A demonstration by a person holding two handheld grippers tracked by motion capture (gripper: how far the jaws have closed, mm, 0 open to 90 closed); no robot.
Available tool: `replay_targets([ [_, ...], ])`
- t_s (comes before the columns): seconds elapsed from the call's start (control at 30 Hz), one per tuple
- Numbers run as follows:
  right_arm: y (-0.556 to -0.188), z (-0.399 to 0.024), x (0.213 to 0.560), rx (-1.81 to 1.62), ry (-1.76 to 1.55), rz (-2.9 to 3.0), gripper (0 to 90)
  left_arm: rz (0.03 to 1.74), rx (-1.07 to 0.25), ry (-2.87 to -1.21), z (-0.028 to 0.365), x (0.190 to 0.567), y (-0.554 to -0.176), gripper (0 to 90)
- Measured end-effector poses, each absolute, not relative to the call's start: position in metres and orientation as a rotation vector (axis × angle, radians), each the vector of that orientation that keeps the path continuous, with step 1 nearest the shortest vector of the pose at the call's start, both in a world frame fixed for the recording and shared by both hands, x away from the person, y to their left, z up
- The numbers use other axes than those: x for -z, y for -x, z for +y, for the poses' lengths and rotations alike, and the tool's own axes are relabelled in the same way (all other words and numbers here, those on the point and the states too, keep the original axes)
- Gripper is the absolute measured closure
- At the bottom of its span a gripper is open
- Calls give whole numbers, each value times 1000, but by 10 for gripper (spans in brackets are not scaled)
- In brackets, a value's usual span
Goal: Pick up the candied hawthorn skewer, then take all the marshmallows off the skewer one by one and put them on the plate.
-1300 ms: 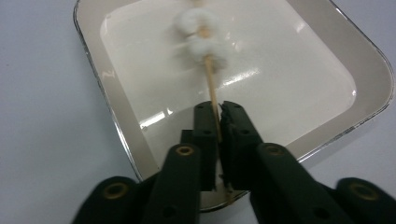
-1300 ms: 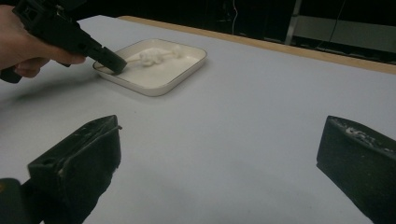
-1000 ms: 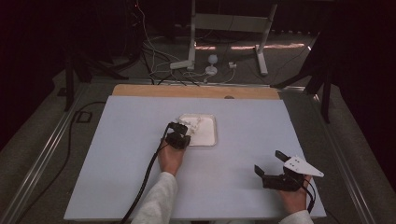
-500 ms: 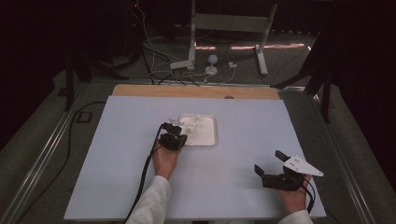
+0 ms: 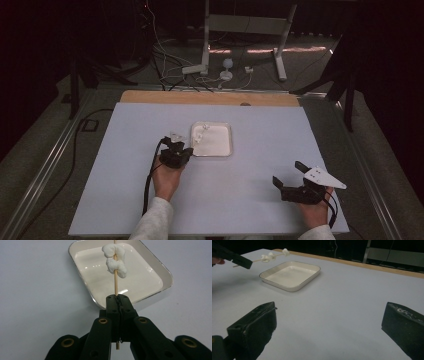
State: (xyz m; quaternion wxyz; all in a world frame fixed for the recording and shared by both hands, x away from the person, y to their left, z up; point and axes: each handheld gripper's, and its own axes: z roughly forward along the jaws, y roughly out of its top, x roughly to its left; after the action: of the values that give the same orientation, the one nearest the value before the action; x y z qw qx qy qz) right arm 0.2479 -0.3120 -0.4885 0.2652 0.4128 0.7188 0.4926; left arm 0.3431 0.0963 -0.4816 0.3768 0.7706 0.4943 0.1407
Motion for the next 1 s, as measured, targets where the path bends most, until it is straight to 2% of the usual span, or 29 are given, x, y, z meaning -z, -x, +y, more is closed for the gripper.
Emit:
replay_targets([
  [0.57,-249,-307,487,-1356,-1116,1932,0,1226,-357,-1911,130,478,-305,898],
  [1.0,-266,-272,461,-1445,-1009,1911,1,1146,-339,-1891,143,476,-280,897],
])
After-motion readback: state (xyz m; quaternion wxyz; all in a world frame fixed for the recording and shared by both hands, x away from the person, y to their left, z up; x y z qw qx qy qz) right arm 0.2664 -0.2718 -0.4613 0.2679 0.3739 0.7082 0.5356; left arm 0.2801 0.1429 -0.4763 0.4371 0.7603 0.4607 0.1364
